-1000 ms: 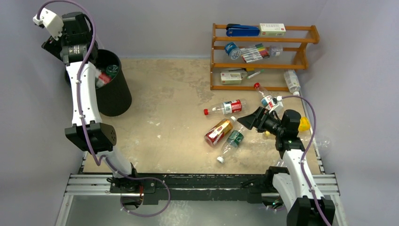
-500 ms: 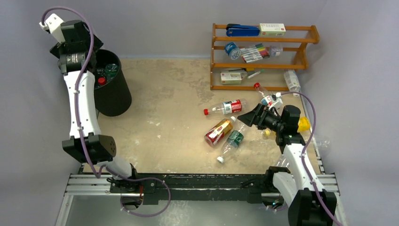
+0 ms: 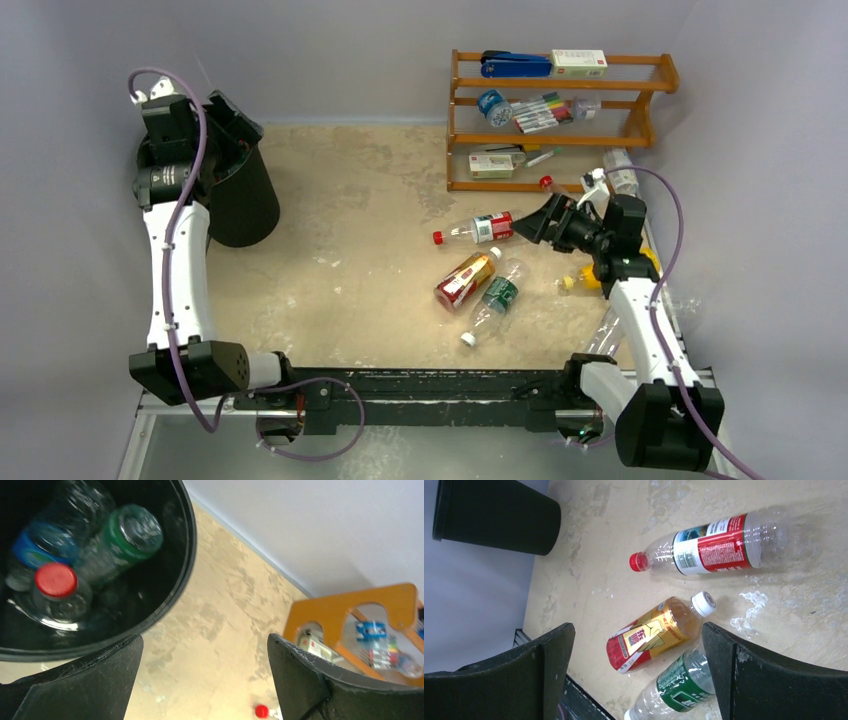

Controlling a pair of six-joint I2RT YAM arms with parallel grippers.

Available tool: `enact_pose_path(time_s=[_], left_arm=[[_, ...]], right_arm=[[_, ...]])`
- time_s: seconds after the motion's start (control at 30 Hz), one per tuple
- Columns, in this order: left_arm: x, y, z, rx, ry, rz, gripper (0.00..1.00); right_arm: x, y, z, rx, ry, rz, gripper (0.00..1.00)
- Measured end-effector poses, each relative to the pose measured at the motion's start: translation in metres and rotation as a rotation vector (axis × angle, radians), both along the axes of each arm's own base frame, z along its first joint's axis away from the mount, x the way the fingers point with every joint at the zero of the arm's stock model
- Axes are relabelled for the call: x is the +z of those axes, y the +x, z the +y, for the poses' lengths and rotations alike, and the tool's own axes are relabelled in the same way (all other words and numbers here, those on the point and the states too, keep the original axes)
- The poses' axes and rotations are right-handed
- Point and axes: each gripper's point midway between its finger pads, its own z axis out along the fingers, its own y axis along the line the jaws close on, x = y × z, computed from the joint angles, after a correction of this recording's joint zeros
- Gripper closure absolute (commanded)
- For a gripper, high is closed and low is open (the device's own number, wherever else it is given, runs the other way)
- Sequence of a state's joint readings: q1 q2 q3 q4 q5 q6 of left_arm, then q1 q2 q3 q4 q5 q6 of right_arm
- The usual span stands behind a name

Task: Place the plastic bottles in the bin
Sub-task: Pick up the plastic bottle at the center of the board.

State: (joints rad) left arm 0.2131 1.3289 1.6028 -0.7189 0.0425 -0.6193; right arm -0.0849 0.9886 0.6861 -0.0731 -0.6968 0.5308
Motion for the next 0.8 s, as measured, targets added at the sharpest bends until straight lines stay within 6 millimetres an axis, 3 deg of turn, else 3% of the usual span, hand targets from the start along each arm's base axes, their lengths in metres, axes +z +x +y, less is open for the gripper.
enact_pose_path(time_s=[0.17,0.33,0.47,0.6,0.8], left_arm=[[-0.002,-0.013,-0.030,-0.107,-0.057,-0.010,0.06],[0.016,-0.028,-0.056,-0.188,-0.071,-0.062,0.05],[0.015,-0.029,-0.072,-0.230,-0.071,-0.057,0.05],[-0.008,-0.026,-0.096,-0.281,-0.078,0.006,0.05],[-0.071,-0.030,-0.113,-0.309,-0.111,0.164,0.05]], right_arm=[[0.023,0.006,-0.004,-0.023,-0.016,-0.015,0.00],[0.064,0.013,-0.005,-0.028,-0.026,-0.082,0.00],[0.095,0.015,-0.005,-0.028,-0.032,-0.145,0.00],[0.098,0.017,-0.004,-0.022,-0.026,-0.132,0.00],[0.080,0.023,-0.004,-0.029,-0.012,-0.042,0.00]])
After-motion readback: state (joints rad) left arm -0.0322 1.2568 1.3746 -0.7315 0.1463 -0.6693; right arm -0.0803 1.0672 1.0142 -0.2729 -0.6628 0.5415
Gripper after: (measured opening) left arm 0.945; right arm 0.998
